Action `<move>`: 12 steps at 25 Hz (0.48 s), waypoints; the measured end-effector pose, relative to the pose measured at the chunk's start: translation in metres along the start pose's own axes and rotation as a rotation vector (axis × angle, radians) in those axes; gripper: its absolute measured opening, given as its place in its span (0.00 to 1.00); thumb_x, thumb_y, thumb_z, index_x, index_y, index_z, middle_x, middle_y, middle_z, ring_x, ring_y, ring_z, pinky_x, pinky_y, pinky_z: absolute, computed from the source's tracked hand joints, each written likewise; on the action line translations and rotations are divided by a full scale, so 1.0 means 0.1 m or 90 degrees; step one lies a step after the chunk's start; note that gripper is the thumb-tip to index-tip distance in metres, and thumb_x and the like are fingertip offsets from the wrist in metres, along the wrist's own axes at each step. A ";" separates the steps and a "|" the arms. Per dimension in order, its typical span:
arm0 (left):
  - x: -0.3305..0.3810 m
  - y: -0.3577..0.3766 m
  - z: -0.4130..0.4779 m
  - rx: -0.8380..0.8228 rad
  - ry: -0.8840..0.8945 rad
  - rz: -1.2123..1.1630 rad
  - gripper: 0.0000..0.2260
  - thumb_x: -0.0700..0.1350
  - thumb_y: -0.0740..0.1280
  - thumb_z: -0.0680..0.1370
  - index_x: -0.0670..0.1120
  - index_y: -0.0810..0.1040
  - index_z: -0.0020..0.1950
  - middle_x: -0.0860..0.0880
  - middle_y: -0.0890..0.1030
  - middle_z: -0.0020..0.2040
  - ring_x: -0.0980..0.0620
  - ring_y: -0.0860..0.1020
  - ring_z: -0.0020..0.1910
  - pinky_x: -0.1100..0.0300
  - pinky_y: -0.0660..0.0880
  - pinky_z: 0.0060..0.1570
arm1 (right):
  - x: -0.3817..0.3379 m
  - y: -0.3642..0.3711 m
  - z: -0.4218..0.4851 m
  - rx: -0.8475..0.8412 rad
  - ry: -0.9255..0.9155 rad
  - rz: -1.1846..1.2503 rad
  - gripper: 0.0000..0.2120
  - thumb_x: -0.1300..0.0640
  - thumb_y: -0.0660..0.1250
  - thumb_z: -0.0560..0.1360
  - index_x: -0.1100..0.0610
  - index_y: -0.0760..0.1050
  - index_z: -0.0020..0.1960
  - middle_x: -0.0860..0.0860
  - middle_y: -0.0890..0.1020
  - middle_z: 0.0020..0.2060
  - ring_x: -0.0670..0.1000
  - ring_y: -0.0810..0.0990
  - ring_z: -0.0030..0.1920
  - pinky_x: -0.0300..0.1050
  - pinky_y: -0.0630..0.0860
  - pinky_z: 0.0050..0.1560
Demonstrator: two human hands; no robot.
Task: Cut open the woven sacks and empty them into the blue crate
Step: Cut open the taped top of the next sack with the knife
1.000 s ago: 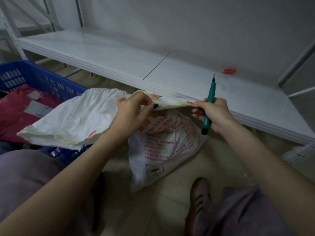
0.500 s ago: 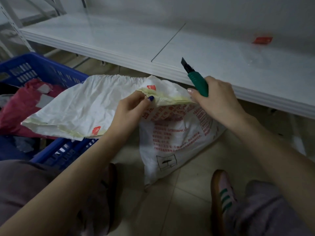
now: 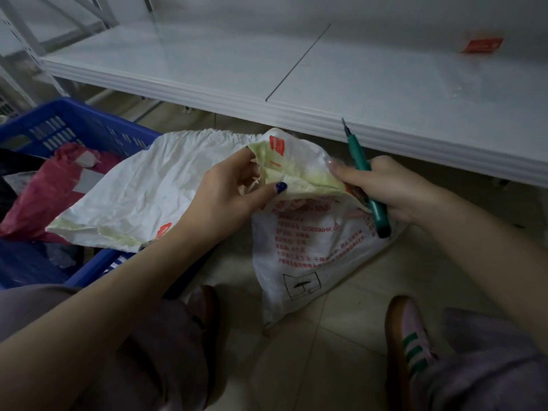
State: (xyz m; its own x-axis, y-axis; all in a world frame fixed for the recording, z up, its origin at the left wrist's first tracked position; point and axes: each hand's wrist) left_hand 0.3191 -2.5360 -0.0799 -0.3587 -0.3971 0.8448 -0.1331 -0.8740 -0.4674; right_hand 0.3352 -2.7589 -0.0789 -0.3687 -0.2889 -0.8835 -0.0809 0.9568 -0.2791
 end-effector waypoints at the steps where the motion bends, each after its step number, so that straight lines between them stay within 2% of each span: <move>1: 0.01 0.02 0.02 0.001 0.004 -0.017 0.17 0.48 0.70 0.71 0.44 0.76 0.58 0.49 0.83 0.50 0.50 0.81 0.50 0.43 0.76 0.53 | 0.02 0.05 0.03 -0.007 0.014 0.061 0.22 0.45 0.74 0.67 0.60 0.74 0.49 0.55 0.81 0.43 0.50 0.83 0.40 0.41 0.79 0.38; 3: -0.02 0.06 0.05 -0.012 0.004 -0.038 0.15 0.43 0.70 0.72 0.44 0.76 0.58 0.49 0.83 0.51 0.51 0.81 0.51 0.42 0.75 0.54 | 0.05 0.08 0.09 0.069 -0.011 0.060 0.17 0.51 0.77 0.66 0.56 0.72 0.45 0.52 0.80 0.42 0.47 0.81 0.40 0.39 0.78 0.38; 6: -0.07 0.13 0.02 -0.024 -0.016 -0.019 0.16 0.47 0.73 0.70 0.44 0.79 0.56 0.48 0.83 0.49 0.46 0.82 0.48 0.43 0.76 0.51 | 0.04 -0.01 0.15 0.235 -0.070 0.011 0.16 0.52 0.78 0.65 0.55 0.75 0.47 0.49 0.81 0.42 0.48 0.80 0.44 0.44 0.78 0.47; 7: -0.08 0.15 0.00 0.005 -0.018 -0.005 0.16 0.47 0.75 0.70 0.44 0.80 0.54 0.49 0.84 0.47 0.49 0.82 0.46 0.46 0.77 0.50 | 0.04 -0.02 0.17 0.255 -0.081 0.023 0.16 0.51 0.78 0.65 0.55 0.75 0.47 0.50 0.81 0.43 0.49 0.81 0.45 0.45 0.78 0.47; 9: -0.10 0.17 -0.05 0.095 -0.018 0.036 0.12 0.45 0.76 0.68 0.42 0.80 0.47 0.52 0.83 0.42 0.57 0.81 0.42 0.57 0.78 0.46 | 0.04 0.01 0.18 0.254 -0.095 0.033 0.14 0.52 0.78 0.66 0.54 0.72 0.40 0.50 0.80 0.39 0.49 0.80 0.42 0.44 0.77 0.43; 11: -0.10 0.19 -0.10 0.161 0.014 0.083 0.12 0.45 0.76 0.68 0.45 0.73 0.40 0.57 0.80 0.38 0.63 0.79 0.40 0.69 0.76 0.41 | 0.06 0.02 0.20 0.250 -0.093 0.015 0.17 0.51 0.78 0.66 0.53 0.69 0.36 0.51 0.79 0.37 0.51 0.80 0.41 0.46 0.77 0.42; 12: -0.10 0.19 -0.13 0.172 0.036 0.107 0.14 0.45 0.76 0.68 0.47 0.70 0.39 0.59 0.78 0.39 0.67 0.78 0.41 0.73 0.74 0.40 | 0.07 0.02 0.21 0.253 -0.087 0.011 0.17 0.51 0.78 0.66 0.53 0.69 0.36 0.52 0.79 0.37 0.52 0.80 0.42 0.47 0.78 0.44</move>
State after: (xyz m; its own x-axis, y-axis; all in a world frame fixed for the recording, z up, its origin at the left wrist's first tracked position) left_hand 0.3083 -2.5451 -0.1009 -0.4064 -0.5325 0.7425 0.1800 -0.8433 -0.5063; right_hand 0.3523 -2.7596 -0.0934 -0.2376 -0.2997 -0.9240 0.2971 0.8832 -0.3629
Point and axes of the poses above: each hand's wrist, its own z-axis towards the middle knuckle, its own y-axis out of the palm, x = y × z
